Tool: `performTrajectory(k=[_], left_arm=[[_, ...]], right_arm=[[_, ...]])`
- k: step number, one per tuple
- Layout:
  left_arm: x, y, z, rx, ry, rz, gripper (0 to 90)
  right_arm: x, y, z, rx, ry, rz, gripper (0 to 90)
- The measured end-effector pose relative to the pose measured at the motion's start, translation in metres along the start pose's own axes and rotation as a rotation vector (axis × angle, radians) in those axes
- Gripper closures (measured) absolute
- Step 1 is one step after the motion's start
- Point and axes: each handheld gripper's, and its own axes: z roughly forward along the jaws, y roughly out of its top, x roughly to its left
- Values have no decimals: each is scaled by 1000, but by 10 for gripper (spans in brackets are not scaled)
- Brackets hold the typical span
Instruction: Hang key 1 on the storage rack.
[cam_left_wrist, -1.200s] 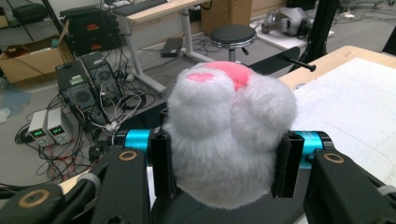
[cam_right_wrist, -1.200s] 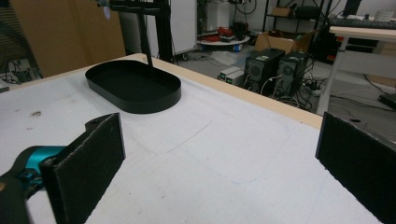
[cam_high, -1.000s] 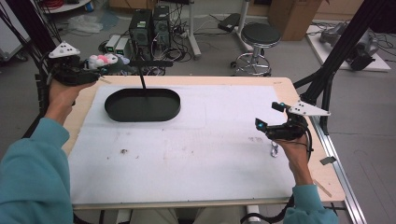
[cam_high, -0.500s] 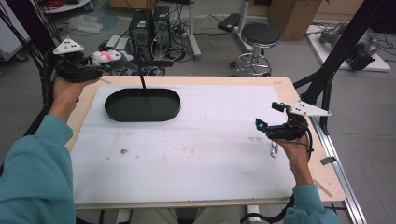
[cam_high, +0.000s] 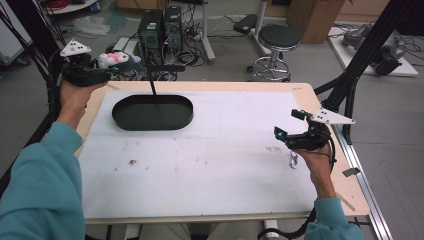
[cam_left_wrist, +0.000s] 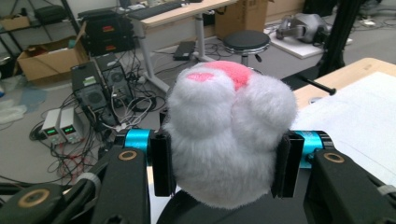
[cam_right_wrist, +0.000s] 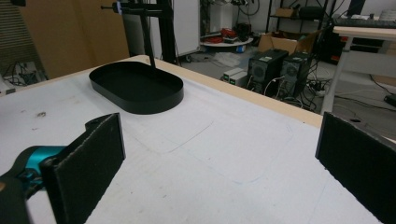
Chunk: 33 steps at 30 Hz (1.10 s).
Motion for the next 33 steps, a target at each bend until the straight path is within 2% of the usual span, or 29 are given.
performTrajectory(k=[9, 15, 21, 30, 33], left_arm=[[-1, -2, 2, 30, 37, -2, 534], [1, -12, 1, 45, 43, -17, 534], [4, -21, -2, 44, 37, -28, 534], [1, -31, -10, 65, 29, -18, 534], [0, -36, -12, 85, 31, 0, 534]], right_arm=[[0, 0, 1, 4, 9, -2, 6], [3, 0, 0, 10, 15, 0, 6], [4, 0, 2, 12, 19, -15, 6], [8, 1, 3, 21, 25, -14, 6], [9, 1, 4, 17, 26, -24, 6]])
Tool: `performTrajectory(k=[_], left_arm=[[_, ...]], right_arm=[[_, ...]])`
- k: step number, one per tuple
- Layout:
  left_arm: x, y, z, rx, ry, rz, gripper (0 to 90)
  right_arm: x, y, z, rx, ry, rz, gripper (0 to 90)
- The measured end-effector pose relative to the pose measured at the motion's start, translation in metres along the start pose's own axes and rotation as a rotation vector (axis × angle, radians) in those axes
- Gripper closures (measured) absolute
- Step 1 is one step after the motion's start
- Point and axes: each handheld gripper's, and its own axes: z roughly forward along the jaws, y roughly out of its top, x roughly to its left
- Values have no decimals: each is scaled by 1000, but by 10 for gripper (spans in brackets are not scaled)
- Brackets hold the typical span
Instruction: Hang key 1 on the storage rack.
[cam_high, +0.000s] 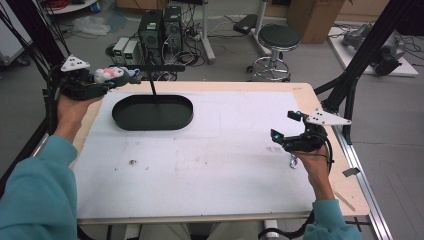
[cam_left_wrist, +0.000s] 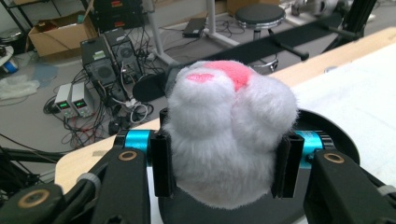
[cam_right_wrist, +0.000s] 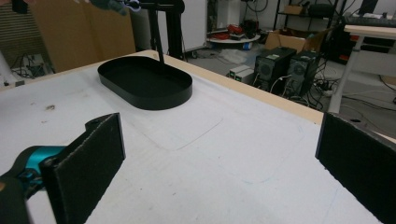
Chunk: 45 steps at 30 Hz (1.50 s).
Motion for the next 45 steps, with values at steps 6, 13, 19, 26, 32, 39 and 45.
performTrajectory(k=[6, 13, 19, 26, 32, 39, 45], left_arm=[[-2, -7, 0, -6, 2, 0, 534], [-9, -12, 0, 3, -23, 3, 536], [-14, -25, 9, 32, -25, 5, 536], [-14, -29, 23, 24, -18, -5, 536], [-14, -32, 35, 12, 0, -18, 536], [-11, -36, 44, 29, 2, -29, 538], [-14, -39, 51, 56, -3, -30, 537]], right_arm=[[3, 0, 2, 3, 6, -2, 6], [3, 0, 1, 1, 3, 2, 6], [4, 1, 2, 1, 8, 2, 6], [3, 0, 1, 6, 6, 1, 6], [2, 0, 1, 13, 6, 7, 6], [1, -1, 1, 17, 1, 10, 6], [1, -1, 2, 20, 3, 12, 6]])
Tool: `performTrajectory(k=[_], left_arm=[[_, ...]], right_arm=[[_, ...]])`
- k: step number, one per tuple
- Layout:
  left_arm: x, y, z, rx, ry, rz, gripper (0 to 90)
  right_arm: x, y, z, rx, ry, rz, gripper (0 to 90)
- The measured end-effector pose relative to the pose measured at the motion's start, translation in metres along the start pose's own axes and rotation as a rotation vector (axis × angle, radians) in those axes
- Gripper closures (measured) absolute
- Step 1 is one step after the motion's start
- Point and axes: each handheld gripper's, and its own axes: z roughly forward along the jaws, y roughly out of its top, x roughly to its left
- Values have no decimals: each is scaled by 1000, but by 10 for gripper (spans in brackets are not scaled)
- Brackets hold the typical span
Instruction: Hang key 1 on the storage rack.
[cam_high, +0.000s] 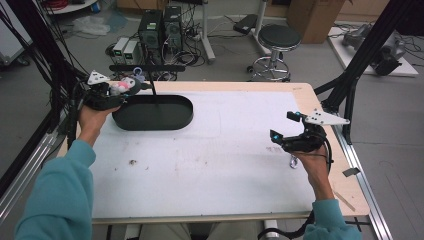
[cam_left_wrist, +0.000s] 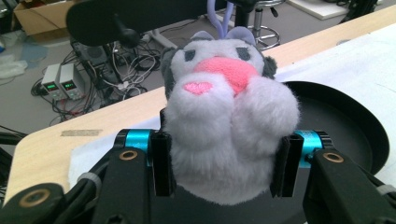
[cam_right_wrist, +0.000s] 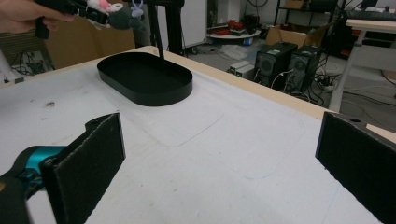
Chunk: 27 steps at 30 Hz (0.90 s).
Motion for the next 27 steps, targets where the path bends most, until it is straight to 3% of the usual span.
performTrajectory(k=[6, 8, 9, 10, 11, 12, 14, 16, 18, 27], left_arm=[[2, -2, 0, 20, -2, -5, 510], [4, -3, 0, 22, -34, -11, 465], [5, -3, 1, 13, -61, -10, 384], [6, -4, 2, 11, -67, -19, 223], [7, -4, 2, 11, -87, -27, 115], [8, -5, 2, 11, -125, -29, 57], [8, -7, 2, 12, -124, -34, 17], [8, -8, -1, -15, -145, -22, 17], [6, -8, -5, -51, -139, 15, 17], [-9, -9, -35, -170, -207, 55, 17]], right_arm=[[1, 0, 2, 0, 6, -4, 6], [1, 0, 2, 3, 6, -4, 6], [1, 0, 2, 1, 5, -1, 6], [1, 0, 2, 1, 6, 1, 6], [1, 0, 2, 0, 7, 0, 6], [1, 0, 2, 1, 7, 0, 6], [1, 0, 2, 5, 8, 0, 6], [2, 0, 1, 5, 8, 1, 6], [3, 0, 1, 1, 7, -1, 6], [0, -7, -3, -26, 7, 22, 6]])
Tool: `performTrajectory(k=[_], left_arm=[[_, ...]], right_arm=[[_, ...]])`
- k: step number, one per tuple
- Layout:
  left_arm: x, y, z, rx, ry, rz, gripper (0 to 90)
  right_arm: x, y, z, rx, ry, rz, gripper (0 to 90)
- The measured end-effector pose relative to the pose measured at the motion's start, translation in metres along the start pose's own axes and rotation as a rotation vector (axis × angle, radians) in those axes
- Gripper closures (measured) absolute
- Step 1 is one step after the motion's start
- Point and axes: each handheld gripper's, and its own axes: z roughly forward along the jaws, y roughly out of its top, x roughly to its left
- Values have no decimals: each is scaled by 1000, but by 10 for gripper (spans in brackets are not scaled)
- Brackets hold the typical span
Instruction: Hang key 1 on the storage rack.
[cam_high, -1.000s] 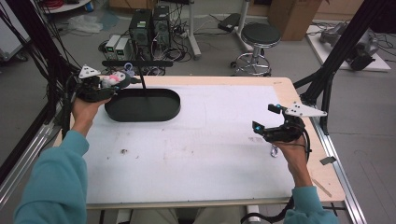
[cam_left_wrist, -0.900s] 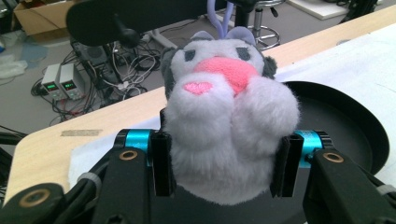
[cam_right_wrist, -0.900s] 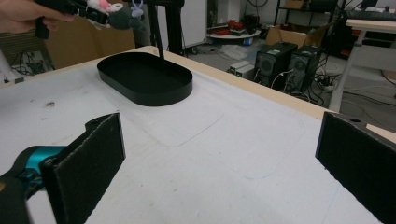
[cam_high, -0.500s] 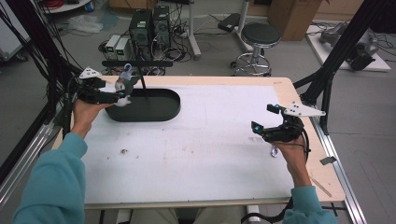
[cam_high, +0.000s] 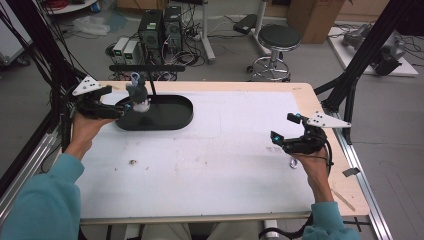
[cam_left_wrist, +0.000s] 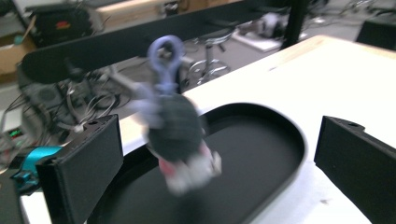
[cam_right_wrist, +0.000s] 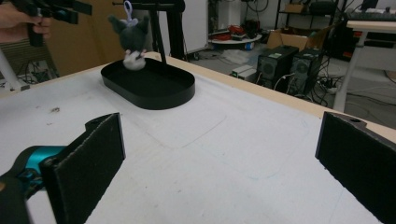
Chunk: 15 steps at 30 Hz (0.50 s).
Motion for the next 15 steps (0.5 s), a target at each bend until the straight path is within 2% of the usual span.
performTrajectory(k=[4, 6, 11, 15], left_arm=[[-13, -4, -10, -44, -41, 2, 17], [-21, -6, -14, -67, -46, 12, 17], [-42, -14, -24, -142, -94, 50, 17], [-58, -19, -27, -179, -154, 65, 17]], right_arm=[[-4, -9, -3, -13, -4, 20, 6], [-4, -12, -4, -19, -9, 21, 6], [-3, -20, -9, -42, -8, 32, 6], [-1, -22, -10, -46, -9, 23, 6]])
